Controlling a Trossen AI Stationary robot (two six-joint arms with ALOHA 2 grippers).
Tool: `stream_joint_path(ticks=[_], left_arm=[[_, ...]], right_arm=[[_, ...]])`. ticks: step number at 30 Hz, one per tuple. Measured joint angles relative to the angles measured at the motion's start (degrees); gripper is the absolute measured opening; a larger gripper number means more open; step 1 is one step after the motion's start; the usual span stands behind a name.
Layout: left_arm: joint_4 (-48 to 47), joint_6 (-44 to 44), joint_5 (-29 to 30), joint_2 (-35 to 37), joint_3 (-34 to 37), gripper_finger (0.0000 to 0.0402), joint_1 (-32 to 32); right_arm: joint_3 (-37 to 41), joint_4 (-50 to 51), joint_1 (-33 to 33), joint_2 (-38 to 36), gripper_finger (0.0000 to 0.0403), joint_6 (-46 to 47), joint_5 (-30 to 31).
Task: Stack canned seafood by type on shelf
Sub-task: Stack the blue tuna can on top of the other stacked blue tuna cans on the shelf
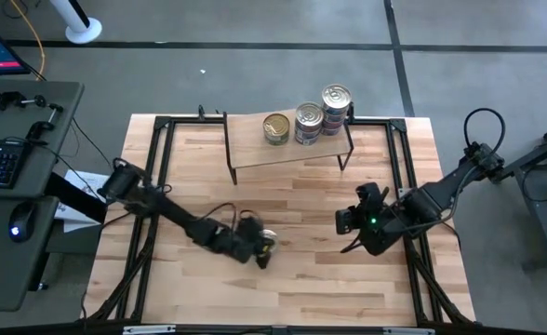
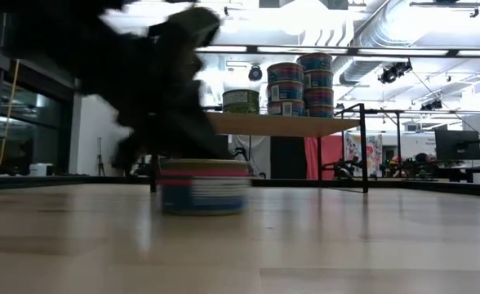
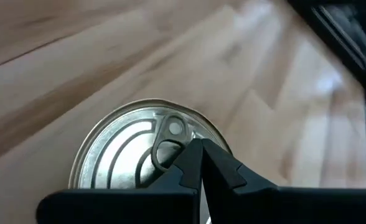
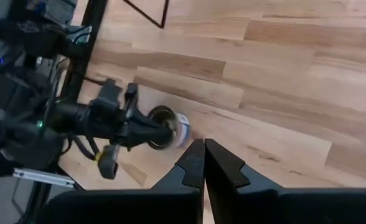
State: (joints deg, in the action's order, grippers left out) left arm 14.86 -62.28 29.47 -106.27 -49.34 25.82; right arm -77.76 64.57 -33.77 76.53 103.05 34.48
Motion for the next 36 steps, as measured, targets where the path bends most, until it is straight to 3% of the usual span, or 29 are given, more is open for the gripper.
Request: stream_joint_path(ticks=[4, 7, 9, 12, 14, 17, 20, 25, 30, 36], left_arm=[[2.33, 16.27, -10.61, -0.26, -4.13, 0.0, -3.55], [1.06, 24.66, -16.63, 3.44, -4.68, 0.0, -4.42], [-4.54, 26.96, -16.52, 6.63, -4.63, 0.0, -3.68], [-8.49, 28.85, -11.76, 11.06, -1.95, 0.0, -0.66], [-5.34, 31.74, -8.55, 13.13, 1.39, 0.0, 1.81], [3.98, 40.81, -5.25, 13.81, 7.17, 0.0, 4.7], [12.23, 47.28, -4.73, 11.75, 11.09, 0.0, 4.72], [14.79, 45.28, -4.66, 8.23, 11.65, 0.0, 1.34], [14.91, 44.62, -5.23, 7.28, 11.46, 0.0, -0.54], [14.69, 41.64, -6.33, 7.23, 11.45, 0.0, -0.62]], right_arm=[[0.0, -1.37, 1.16, 0.0, 0.0, -6.21, -1.02], [0.21, -3.19, 2.41, 0.19, 0.0, -17.34, -4.66], [1.53, -6.47, 4.24, 0.38, 0.0, -24.35, -12.66], [5.81, -15.88, 7.52, 2.61, 0.0, -33.69, -28.31], [9.59, -23.28, 8.45, 5.29, 0.0, -39.45, -31.98], [13.81, -32.32, 9.47, 9.72, 0.0, -46.92, -33.65], [16.32, -34.94, 10.87, 14.29, 0.0, -50.53, -32.81], [17.16, -38.88, 12.88, 20.36, 0.0, -61.84, -30.35], [16.74, -43.07, 14.38, 26.77, 0.0, -86.18, -31.96], [16.44, -46.07, 16.68, 29.91, 0.0, -89.12, -31.39]])
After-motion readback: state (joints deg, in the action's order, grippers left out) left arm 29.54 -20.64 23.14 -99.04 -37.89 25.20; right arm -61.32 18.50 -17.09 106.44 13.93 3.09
